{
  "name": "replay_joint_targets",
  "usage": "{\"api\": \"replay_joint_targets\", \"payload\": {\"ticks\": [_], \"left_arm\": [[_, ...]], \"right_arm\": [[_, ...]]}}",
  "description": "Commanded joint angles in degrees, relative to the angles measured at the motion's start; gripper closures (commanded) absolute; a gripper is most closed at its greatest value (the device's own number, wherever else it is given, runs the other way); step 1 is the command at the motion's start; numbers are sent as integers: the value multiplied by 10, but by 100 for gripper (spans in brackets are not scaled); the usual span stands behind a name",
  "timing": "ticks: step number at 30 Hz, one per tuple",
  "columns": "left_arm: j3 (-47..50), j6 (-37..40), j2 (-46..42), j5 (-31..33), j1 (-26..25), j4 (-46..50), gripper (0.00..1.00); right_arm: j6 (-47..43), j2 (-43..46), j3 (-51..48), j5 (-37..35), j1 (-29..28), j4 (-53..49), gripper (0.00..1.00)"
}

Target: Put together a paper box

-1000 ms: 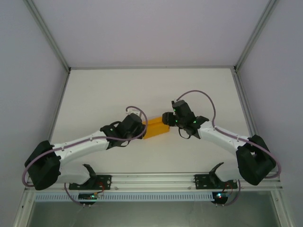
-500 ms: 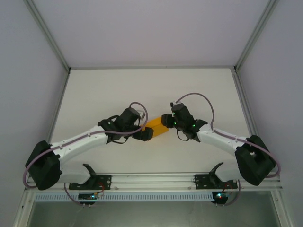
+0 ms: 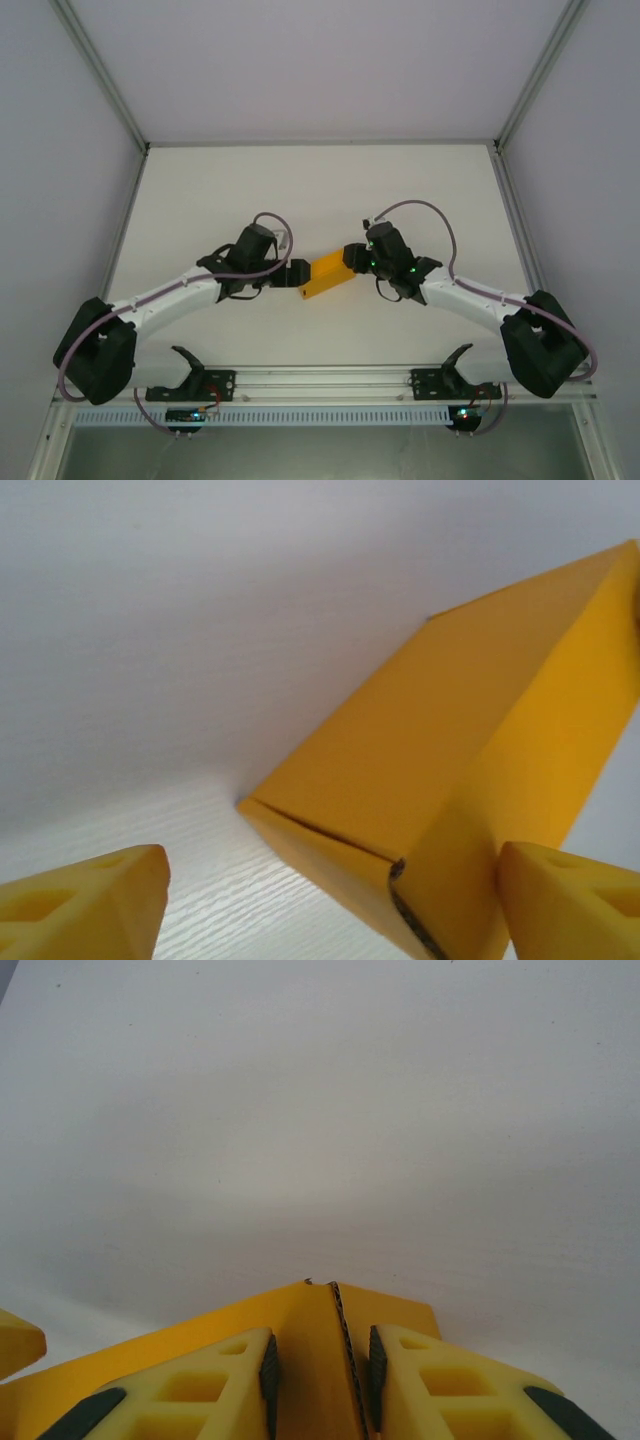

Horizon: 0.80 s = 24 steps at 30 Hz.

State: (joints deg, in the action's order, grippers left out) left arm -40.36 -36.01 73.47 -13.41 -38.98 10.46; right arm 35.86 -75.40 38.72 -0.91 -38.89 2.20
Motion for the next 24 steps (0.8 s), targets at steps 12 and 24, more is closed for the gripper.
{"api": "replay_joint_targets", "payload": {"ticks": [12, 24], "left_arm": [[107, -57, 81, -69, 31, -117, 100], [58, -3, 79, 21, 31, -21, 95]], "right_arm": [[-73, -80, -139, 152, 41, 57, 86], [-67, -48, -178, 120, 44, 93, 100]]}}
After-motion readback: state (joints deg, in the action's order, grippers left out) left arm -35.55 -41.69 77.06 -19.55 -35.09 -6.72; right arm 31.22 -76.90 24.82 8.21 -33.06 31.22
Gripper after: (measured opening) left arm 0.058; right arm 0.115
